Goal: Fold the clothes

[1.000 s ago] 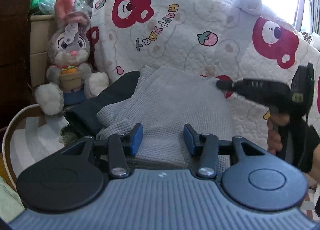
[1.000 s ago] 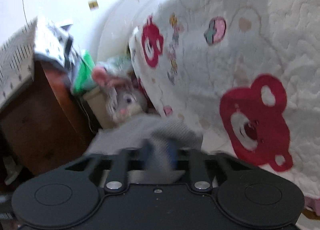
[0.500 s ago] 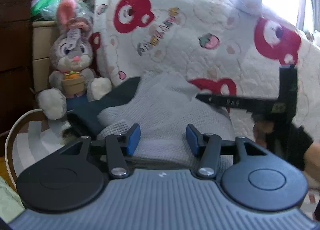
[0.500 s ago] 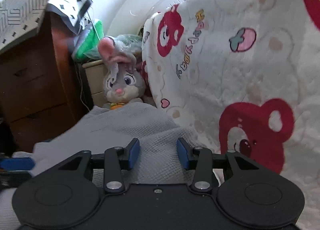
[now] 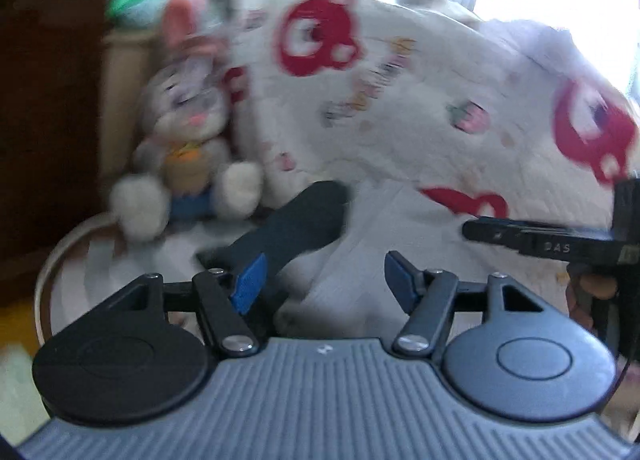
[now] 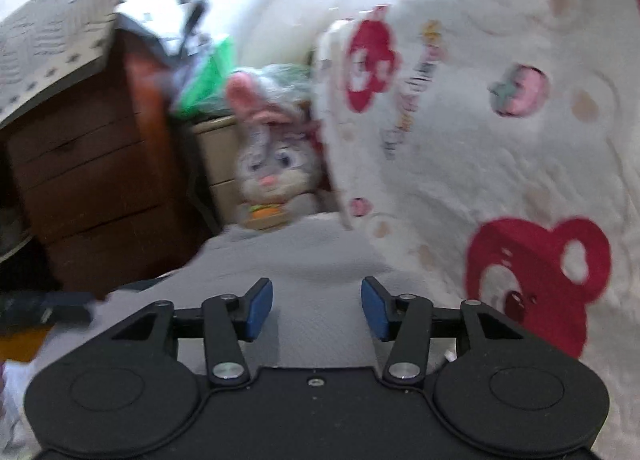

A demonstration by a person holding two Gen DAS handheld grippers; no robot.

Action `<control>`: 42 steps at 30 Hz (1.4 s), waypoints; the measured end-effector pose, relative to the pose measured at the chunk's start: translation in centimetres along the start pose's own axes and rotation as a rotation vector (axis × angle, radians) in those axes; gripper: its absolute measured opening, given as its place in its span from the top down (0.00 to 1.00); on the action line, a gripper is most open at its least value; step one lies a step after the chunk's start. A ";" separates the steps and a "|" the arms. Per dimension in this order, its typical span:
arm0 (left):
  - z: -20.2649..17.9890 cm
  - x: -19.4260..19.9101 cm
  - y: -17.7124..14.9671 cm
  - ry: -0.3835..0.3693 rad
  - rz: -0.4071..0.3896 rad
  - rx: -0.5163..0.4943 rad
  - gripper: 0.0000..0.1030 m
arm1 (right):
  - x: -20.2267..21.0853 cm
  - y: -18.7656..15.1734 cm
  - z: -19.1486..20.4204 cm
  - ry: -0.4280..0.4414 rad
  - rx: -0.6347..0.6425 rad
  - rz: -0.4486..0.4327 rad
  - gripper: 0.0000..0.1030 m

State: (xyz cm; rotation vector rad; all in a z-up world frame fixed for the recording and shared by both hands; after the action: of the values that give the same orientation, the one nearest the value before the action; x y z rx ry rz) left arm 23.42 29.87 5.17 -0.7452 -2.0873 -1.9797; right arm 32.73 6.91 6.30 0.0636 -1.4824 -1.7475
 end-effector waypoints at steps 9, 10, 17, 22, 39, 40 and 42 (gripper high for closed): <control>-5.9 -5.6 4.0 -0.054 0.223 -0.202 0.39 | 2.7 -3.5 3.5 0.019 0.071 0.028 0.42; -6.2 -5.7 3.5 -0.039 0.242 -0.206 0.37 | 3.4 -4.1 3.9 0.033 0.071 0.022 0.41; -2.6 -5.9 0.9 0.261 0.223 -0.240 0.34 | 8.3 -9.3 4.2 0.166 -0.142 -0.050 0.38; -2.1 -3.0 0.9 0.277 0.198 -0.156 0.33 | 10.3 -12.5 3.7 0.071 -0.056 -0.026 0.37; -20.3 7.0 -9.2 0.213 0.134 -0.219 0.00 | 20.1 -17.5 -0.2 -0.025 -0.221 -0.154 0.26; -21.0 7.2 -10.0 0.229 0.147 -0.221 0.00 | 20.7 -17.8 -0.1 -0.029 -0.219 -0.161 0.24; -22.1 7.4 -11.4 0.263 0.171 -0.217 0.00 | 21.7 -18.6 0.1 -0.039 -0.213 -0.174 0.19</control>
State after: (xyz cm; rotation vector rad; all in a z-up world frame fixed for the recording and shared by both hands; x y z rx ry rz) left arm 7.06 10.23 0.69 -0.6346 -1.6264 -2.0993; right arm 8.26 -6.66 0.47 0.0495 -1.3424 -2.0488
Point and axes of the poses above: each gripper's, at about its wrist camera, not at the fingertips, and x roughly against the way its jaws point, z to its left, y to its top, the point moved 7 cm from there along -x, roughly the way its jaws point, and after that the axes turned 11 degrees about -x, right-handed, at the moved point
